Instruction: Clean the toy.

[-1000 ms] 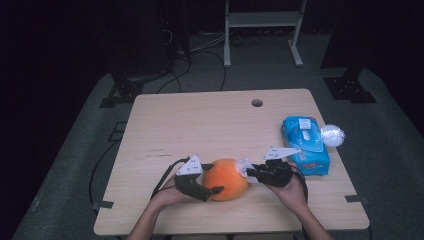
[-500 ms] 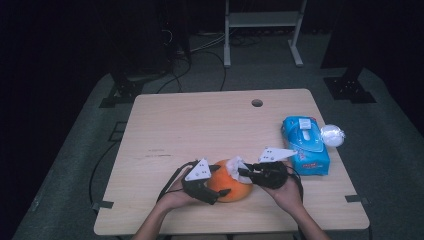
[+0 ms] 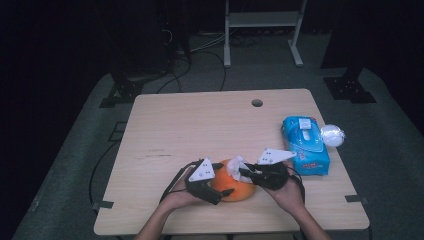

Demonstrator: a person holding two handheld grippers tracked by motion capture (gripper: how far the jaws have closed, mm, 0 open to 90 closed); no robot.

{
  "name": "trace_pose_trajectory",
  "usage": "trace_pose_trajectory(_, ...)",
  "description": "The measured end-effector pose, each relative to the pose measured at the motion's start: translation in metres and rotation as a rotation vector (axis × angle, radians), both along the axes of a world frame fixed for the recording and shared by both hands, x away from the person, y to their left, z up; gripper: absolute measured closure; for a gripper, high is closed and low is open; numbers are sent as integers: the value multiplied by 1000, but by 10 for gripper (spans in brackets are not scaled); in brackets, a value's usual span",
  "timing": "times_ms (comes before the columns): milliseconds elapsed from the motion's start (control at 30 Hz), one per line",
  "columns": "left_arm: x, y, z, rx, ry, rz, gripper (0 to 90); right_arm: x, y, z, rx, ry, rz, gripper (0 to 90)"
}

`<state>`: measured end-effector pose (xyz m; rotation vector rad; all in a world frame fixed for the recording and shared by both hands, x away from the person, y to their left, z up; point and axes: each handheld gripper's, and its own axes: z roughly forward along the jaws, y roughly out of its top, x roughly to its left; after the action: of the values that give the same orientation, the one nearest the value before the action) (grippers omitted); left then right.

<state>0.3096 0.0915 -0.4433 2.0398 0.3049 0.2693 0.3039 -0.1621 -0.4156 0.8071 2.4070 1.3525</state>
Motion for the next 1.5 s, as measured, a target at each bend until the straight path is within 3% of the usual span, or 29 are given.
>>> trace_pose_trajectory(100, 4, 7, 3, -55, 57, 14, 84, 1, -6, 1, 1, 5, -16, 761)
trace_pose_trajectory(167, 8, 11, 1, -44, 85, 23, 126, 2, -10, 3, 10, 11, -37, 761)
trace_pose_trajectory(300, 6, 5, -1, -34, 64, 11, 158, -5, 0, 11, 30, -10, -3, 752)
trace_pose_trajectory(367, 4, 2, -1, -18, 43, 2, 157, -7, 9, 12, 11, -33, 14, 743)
trace_pose_trajectory(433, 4, 4, -1, -23, 51, 5, 156, -7, 11, 11, -7, -41, 16, 752)
trace_pose_trajectory(500, 6, 7, -2, -31, 74, 24, 126, -5, 8, 9, -1, -17, 13, 766)
trace_pose_trajectory(600, 11, 8, -5, -53, 156, 58, 67, -3, 3, 7, -2, 1, 10, 770)
trace_pose_trajectory(633, 12, 7, -6, -56, 158, 56, 61, -3, 1, 7, -1, 2, 5, 772)
trace_pose_trajectory(767, 10, 6, -4, -49, 146, 54, 137, -5, 1, 11, 2, -19, 1, 784)
trace_pose_trajectory(833, 6, 1, -1, -54, 117, 55, 144, -11, 10, 16, 4, -42, 45, 785)
trace_pose_trajectory(900, 3, -4, 2, -26, 77, 40, 143, -15, 19, 19, -18, -65, 71, 784)
trace_pose_trajectory(967, 1, -4, 0, -12, 68, 39, 142, -17, 25, 20, -62, -85, 62, 783)
trace_pose_trajectory(1100, 6, 2, -3, -32, 113, 58, 88, -7, 9, 14, -65, -62, 14, 781)
trace_pose_trajectory(1167, 10, 3, -4, -29, 171, 78, 41, -4, 0, 12, -47, -35, -6, 781)
trace_pose_trajectory(1267, 10, 2, -4, -14, 168, 64, 48, 1, -8, 10, -30, -3, -21, 779)
trace_pose_trajectory(1367, 7, 2, 0, -2, 139, 54, 159, -1, -5, 12, -33, -19, -20, 779)
trace_pose_trajectory(1500, 1, -2, 9, -21, 85, 45, 235, -10, 7, 21, 17, -18, 56, 774)
